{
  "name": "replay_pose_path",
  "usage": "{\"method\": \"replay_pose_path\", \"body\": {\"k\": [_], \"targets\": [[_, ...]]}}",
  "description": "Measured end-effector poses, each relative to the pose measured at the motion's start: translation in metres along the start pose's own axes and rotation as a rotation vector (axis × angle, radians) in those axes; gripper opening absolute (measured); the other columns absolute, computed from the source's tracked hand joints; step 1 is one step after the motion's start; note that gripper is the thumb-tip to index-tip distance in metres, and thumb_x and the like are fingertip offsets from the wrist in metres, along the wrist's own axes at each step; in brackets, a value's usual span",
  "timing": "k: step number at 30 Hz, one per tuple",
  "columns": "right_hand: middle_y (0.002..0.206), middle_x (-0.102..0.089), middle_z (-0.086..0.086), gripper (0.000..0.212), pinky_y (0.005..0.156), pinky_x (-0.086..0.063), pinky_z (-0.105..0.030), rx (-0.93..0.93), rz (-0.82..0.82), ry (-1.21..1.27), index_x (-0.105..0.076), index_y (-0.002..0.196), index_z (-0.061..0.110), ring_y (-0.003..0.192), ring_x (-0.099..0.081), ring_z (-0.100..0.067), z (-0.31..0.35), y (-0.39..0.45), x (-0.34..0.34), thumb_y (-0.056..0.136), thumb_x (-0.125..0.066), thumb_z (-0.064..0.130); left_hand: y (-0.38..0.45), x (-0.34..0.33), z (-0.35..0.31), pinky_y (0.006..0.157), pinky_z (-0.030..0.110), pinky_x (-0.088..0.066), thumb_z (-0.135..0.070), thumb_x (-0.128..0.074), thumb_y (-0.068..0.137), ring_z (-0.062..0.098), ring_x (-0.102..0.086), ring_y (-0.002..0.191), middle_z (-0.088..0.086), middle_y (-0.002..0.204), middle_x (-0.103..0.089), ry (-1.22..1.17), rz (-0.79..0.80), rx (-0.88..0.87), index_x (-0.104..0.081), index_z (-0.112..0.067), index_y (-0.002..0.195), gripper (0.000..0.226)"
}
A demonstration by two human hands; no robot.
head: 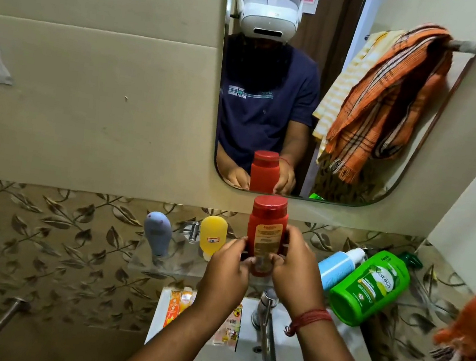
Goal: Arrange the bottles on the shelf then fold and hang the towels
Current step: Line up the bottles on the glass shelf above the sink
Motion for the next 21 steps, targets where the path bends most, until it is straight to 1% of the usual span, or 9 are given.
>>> {"method": "replay_pose_path", "body": {"k": [2,6,8,11,13,15,18,21], "targets": [[0.108,-0.068,-0.003,0.044,0.088,-0.055,-0.041,-0.022,0.011,0.000,-0.053,0.111,0.023,0.101,-0.065,-0.021,-0.003,0.009,0.001,0.080,-0.063,-0.006,0.007,-0.004,0.000,0.089,0.026,-0.055,-0.005,-0.060,0.095,0.006,-0.062,0.103,-0.008,0.112,-0.067,0.002,-0.010,0.005,-0.065,-0.025,0.127,0.038],[0.110,-0.068,-0.007,0.037,0.089,-0.054,-0.041,-0.031,0.022,-0.052,-0.050,0.108,0.017,0.104,-0.064,-0.025,-0.008,0.019,0.003,0.082,-0.062,-0.005,0.015,-0.009,-0.001,0.094,0.023,-0.053,-0.005,-0.060,0.096,0.007,-0.061,0.108,-0.005,0.118,-0.068,-0.002,-0.013,0.021,-0.063,-0.019,0.131,0.038],[0.113,-0.068,-0.008,0.035,0.090,-0.054,-0.040,-0.047,0.040,-0.080,-0.049,0.109,0.017,0.105,-0.065,-0.026,-0.009,0.022,0.005,0.084,-0.061,-0.005,0.017,-0.011,-0.001,0.092,0.017,-0.051,-0.005,-0.061,0.097,0.006,-0.061,0.107,-0.005,0.120,-0.068,-0.003,-0.007,0.034,-0.062,-0.019,0.133,0.038],[0.115,-0.068,-0.008,0.036,0.091,-0.054,-0.038,-0.064,0.073,-0.096,-0.047,0.111,0.018,0.106,-0.065,-0.025,-0.008,0.023,0.006,0.086,-0.059,-0.004,0.019,-0.012,0.001,0.082,0.002,-0.043,-0.004,-0.060,0.097,0.002,-0.060,0.105,-0.007,0.119,-0.068,-0.016,-0.005,0.061,-0.062,-0.019,0.133,0.039],[0.116,-0.068,-0.007,0.036,0.093,-0.055,-0.039,-0.072,0.084,-0.104,-0.047,0.112,0.019,0.108,-0.065,-0.024,-0.008,0.022,0.006,0.087,-0.058,-0.004,0.019,-0.012,0.002,0.080,-0.001,-0.041,-0.004,-0.060,0.097,0.001,-0.059,0.105,-0.011,0.117,-0.066,-0.025,-0.002,0.066,-0.062,-0.019,0.133,0.039],[0.117,-0.068,-0.007,0.036,0.093,-0.055,-0.038,-0.074,0.088,-0.108,-0.046,0.113,0.020,0.109,-0.065,-0.024,-0.008,0.021,0.006,0.088,-0.058,-0.003,0.019,-0.013,0.002,0.081,-0.001,-0.039,-0.004,-0.060,0.098,0.001,-0.058,0.106,-0.013,0.115,-0.064,-0.020,-0.002,0.069,-0.061,-0.019,0.134,0.039],[0.118,-0.067,-0.007,0.037,0.093,-0.053,-0.036,-0.075,0.094,-0.112,-0.047,0.116,0.019,0.110,-0.064,-0.024,-0.007,0.020,0.007,0.088,-0.056,-0.004,0.021,-0.016,0.006,0.085,0.006,-0.043,-0.003,-0.060,0.097,0.004,-0.060,0.108,-0.007,0.121,-0.069,-0.027,0.000,0.084,-0.062,-0.020,0.134,0.040],[0.119,-0.066,-0.007,0.038,0.094,-0.053,-0.037,-0.084,0.098,-0.124,-0.048,0.118,0.018,0.112,-0.064,-0.025,-0.007,0.018,0.007,0.088,-0.056,-0.004,0.021,-0.019,0.008,0.088,0.011,-0.046,-0.004,-0.060,0.097,0.006,-0.062,0.111,-0.004,0.124,-0.069,-0.051,0.005,0.111,-0.061,-0.020,0.134,0.041]]}}
Point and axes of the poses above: each hand's wrist, its own y-axis towards the middle knuckle, its own x-axis out of the back of the hand, z = x × y, the point moved 2 cm from there along y, towards the middle knuckle
